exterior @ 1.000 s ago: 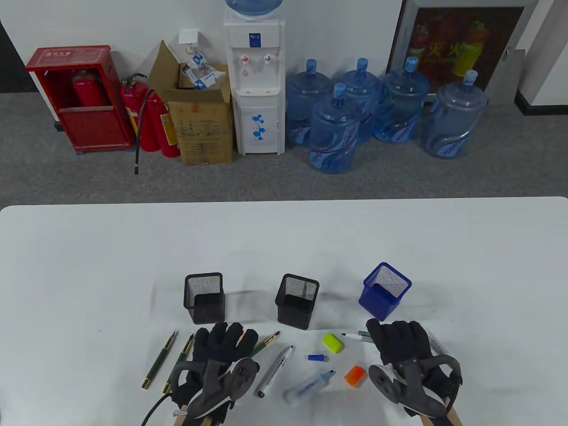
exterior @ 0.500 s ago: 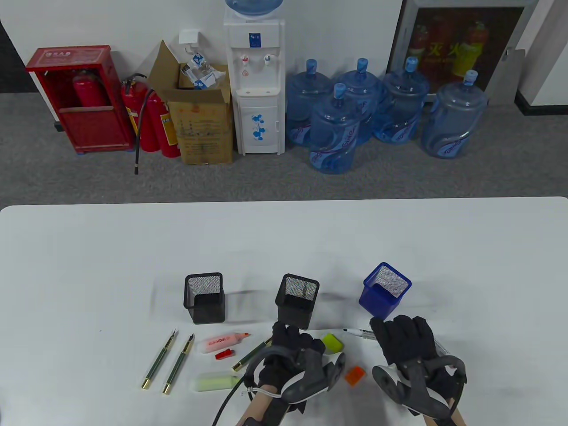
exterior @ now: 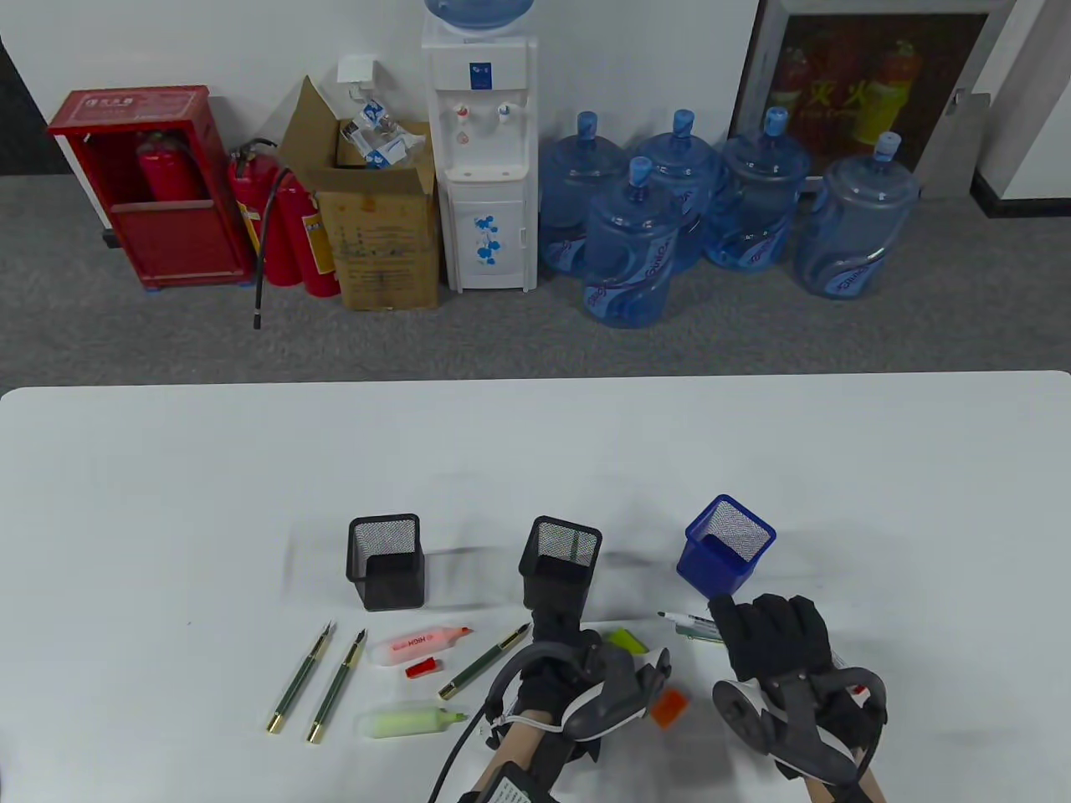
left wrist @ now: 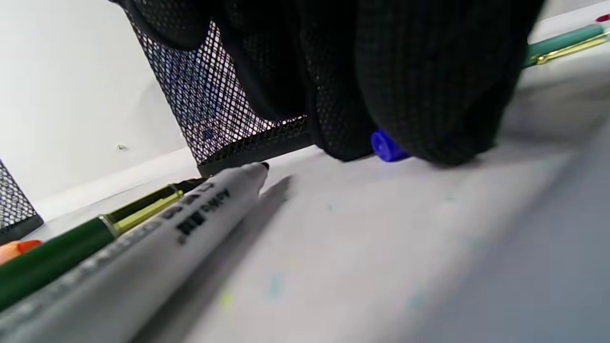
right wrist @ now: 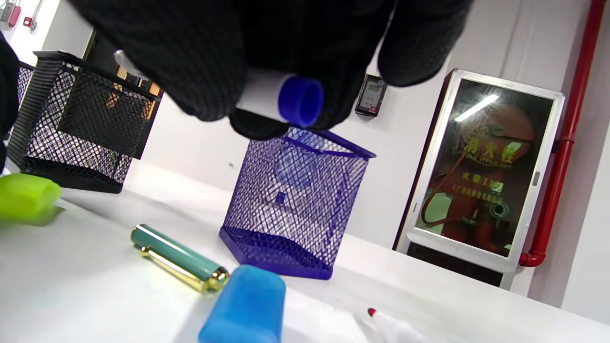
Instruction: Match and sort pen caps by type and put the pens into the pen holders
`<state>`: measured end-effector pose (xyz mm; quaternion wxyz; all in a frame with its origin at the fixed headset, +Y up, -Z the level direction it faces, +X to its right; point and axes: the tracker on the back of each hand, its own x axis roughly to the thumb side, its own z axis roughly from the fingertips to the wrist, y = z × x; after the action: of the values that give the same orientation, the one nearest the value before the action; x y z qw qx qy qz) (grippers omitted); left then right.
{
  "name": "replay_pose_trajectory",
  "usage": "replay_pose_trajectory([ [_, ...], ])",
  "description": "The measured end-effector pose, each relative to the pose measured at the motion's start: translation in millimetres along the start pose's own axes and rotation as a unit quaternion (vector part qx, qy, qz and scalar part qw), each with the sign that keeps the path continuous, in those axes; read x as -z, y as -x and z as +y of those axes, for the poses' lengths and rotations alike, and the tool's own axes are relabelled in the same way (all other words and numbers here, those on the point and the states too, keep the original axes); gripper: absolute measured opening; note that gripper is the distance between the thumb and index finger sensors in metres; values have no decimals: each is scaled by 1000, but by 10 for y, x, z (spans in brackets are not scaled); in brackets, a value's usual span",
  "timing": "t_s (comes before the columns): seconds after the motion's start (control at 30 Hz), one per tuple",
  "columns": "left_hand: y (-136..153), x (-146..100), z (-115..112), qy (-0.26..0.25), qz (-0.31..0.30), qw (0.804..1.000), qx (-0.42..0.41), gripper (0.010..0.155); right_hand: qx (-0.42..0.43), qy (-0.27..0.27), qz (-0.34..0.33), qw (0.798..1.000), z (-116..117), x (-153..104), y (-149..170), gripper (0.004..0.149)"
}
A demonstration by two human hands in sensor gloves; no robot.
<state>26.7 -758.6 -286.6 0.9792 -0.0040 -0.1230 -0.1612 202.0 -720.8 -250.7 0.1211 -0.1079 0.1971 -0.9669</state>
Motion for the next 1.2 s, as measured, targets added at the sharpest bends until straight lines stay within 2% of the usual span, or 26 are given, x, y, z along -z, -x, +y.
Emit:
replay_pose_trajectory([
  [0.27,-12,6,-30,1,-5,1000,1,48,-2,-4,-2,1000,-15,5,-11,59],
  [0.43,32,3,-15,22,-12,1000,-16,49,-2,-4,-4,1000,-10,7,-13,59],
  [0.57,214,-89,176,-3,-16,999,-43,49,6,-4,-5,1000,-3,6,-20,58],
  [0.7,515,-311,344,-71,5,990,-119,49,42,-2,-26,999,-58,4,-116,57],
  [0.8,665,-453,281,-108,22,974,-196,49,41,13,-50,998,-127,-1,-255,56],
  [0.87,721,-496,210,-126,29,968,-214,49,42,20,-65,997,-158,-5,-348,56],
  [0.97,748,-515,120,-127,20,966,-226,48,50,19,-72,996,-160,-2,-461,57],
  [1.2,764,-552,86,-128,14,965,-229,48,55,23,-83,995,-148,1,-556,57],
])
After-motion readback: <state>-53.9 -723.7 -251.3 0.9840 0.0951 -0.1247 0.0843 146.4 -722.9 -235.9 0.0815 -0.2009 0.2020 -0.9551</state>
